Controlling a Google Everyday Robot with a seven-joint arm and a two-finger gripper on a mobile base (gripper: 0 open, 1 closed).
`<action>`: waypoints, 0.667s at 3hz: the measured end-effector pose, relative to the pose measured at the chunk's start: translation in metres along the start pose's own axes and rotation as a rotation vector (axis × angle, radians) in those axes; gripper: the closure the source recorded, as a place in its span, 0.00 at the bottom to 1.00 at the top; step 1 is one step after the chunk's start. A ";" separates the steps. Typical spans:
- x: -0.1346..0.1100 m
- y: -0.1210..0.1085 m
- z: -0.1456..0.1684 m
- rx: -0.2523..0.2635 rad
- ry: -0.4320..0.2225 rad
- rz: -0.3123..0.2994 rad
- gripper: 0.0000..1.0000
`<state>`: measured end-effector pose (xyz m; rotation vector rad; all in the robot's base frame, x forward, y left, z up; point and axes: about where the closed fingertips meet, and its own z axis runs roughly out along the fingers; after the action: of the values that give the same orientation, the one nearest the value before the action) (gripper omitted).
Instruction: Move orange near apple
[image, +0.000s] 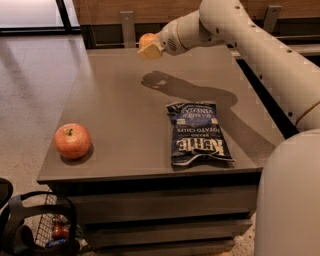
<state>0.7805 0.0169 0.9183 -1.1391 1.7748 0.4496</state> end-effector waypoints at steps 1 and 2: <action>-0.007 0.027 -0.014 -0.054 -0.009 -0.015 1.00; -0.001 0.061 -0.025 -0.120 -0.021 -0.004 1.00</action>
Offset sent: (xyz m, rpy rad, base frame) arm -0.1145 0.0149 -0.0108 0.0600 0.1072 0.1731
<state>0.7160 0.0300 0.9210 -1.2164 1.7466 0.5706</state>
